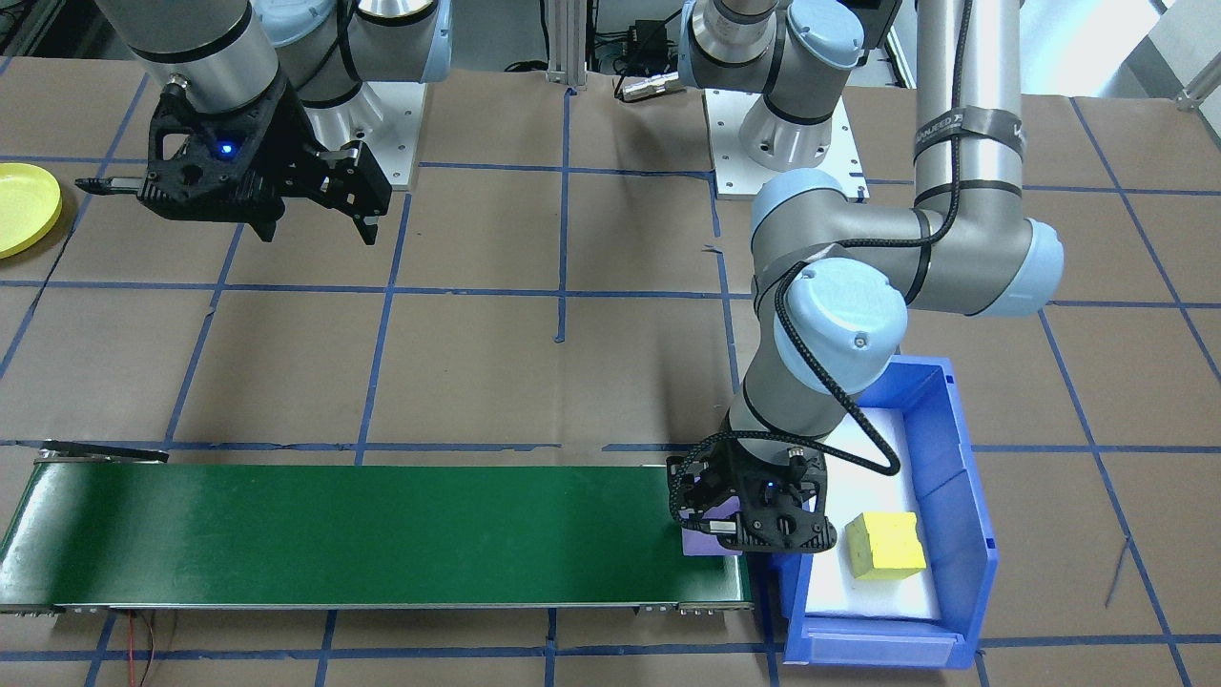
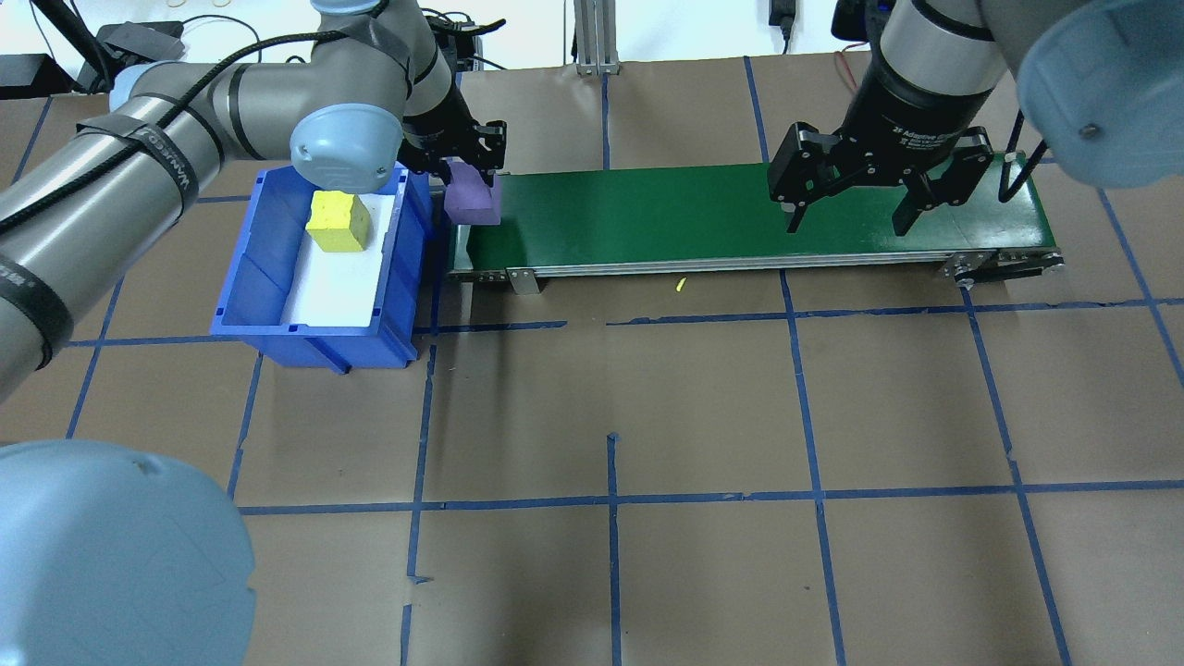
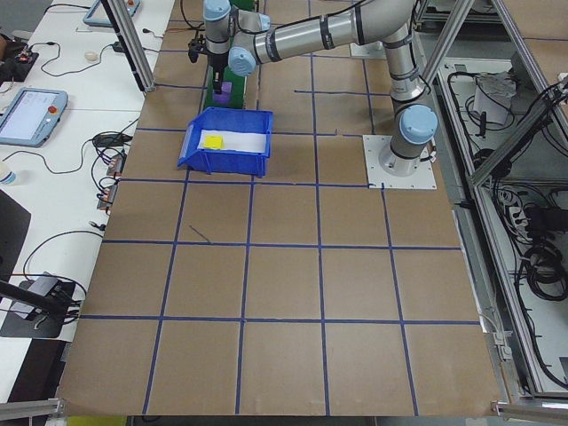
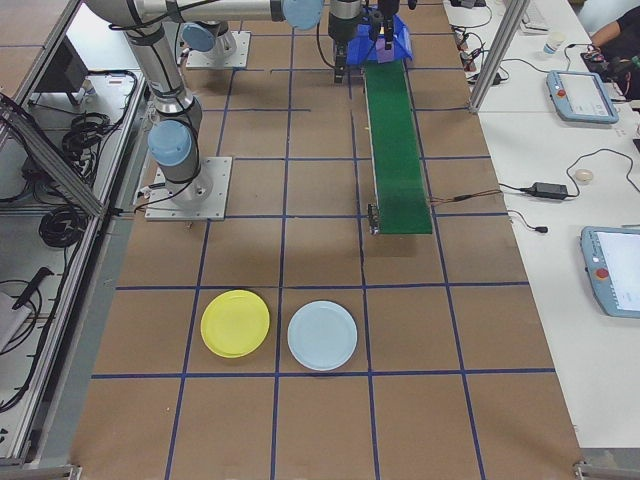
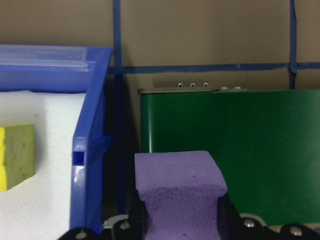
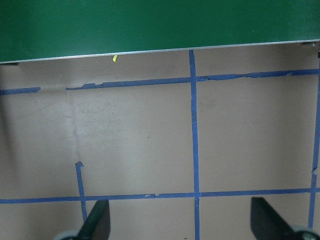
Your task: Move block left to right into plate
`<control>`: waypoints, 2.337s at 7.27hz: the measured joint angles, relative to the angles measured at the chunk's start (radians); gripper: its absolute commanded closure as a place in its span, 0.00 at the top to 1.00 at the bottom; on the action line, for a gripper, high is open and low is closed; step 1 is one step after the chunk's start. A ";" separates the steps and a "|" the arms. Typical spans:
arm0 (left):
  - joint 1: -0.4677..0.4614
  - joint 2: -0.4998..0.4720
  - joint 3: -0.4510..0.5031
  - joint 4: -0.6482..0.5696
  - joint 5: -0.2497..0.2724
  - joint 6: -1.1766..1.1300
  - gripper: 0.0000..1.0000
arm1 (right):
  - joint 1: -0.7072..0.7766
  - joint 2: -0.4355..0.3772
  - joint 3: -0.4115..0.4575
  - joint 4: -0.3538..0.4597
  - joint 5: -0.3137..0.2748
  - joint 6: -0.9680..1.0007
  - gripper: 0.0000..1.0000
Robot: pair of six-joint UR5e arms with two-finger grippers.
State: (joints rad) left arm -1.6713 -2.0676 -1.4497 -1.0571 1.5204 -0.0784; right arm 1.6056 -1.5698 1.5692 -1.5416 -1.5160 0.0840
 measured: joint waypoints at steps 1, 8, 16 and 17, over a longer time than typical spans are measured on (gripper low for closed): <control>-0.005 -0.014 -0.003 0.013 -0.002 -0.006 0.83 | 0.000 0.000 0.000 0.000 0.000 0.000 1.00; 0.016 0.075 0.007 -0.048 -0.007 -0.057 1.00 | -0.003 0.000 0.000 0.001 0.001 0.000 1.00; 0.247 -0.003 0.000 -0.086 0.040 0.308 1.00 | -0.013 0.000 -0.005 0.000 -0.001 -0.001 1.00; 0.249 -0.026 0.002 -0.057 0.041 0.323 1.00 | -0.012 0.000 -0.005 0.000 -0.001 -0.001 1.00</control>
State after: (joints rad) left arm -1.4218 -2.0938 -1.4479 -1.1136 1.5616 0.2447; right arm 1.5933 -1.5701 1.5643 -1.5412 -1.5169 0.0825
